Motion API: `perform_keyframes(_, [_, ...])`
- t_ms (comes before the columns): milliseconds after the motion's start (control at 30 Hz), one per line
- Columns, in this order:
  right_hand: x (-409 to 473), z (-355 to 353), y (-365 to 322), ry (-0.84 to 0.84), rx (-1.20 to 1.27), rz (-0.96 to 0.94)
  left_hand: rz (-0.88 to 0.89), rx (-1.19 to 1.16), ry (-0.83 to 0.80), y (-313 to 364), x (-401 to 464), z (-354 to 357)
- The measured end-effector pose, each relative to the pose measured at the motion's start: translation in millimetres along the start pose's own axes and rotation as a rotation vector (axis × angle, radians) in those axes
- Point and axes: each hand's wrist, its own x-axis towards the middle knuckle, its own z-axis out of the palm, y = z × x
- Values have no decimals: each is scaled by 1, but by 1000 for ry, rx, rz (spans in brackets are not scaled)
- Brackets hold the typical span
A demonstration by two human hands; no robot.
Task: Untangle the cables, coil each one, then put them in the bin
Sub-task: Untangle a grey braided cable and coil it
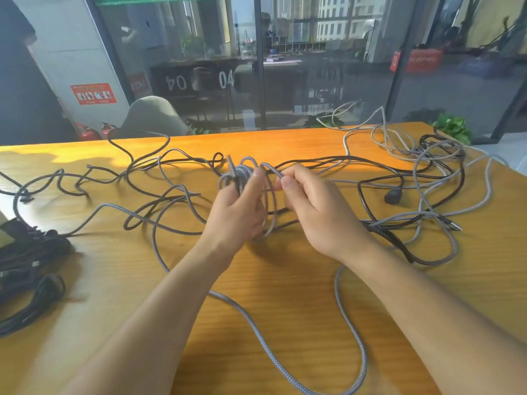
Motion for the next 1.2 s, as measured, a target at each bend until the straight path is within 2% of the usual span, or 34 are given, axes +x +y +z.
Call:
perform_keyframes(100, [1, -2, 2, 37, 13, -7, -23, 6, -105, -2, -3, 8])
perform_keyframes(367, [-7, 12, -9, -108, -104, -139, -48, -104, -62, -6, -1, 6])
perform_keyframes(500, [-7, 10, -8, -170, -73, -103, -30, -118, 33, -8, 3, 2])
perform_keyframes(667, [-6, 7, -2, -209, -162, -91, -7, -200, 207, 1, 7, -12])
perform_keyframes(800, [-7, 5, 2, -405, -110, -34, 0, -297, 324, 6, 12, -30])
perform_keyframes(900, [-8, 6, 2, -522, 47, 3, -11, -428, 265, 9, 11, -30])
perform_keyframes(1000, [-7, 6, 7, -584, 146, 3, 1, -539, 118, 12, 10, -28])
perform_keyframes(1100, [-5, 5, 13, -612, 88, -13, -10, -592, 2, 15, 6, -26])
perform_keyframes(1200, [0, -3, 21, -570, -73, -18, -22, -563, -39, 15, 5, -26])
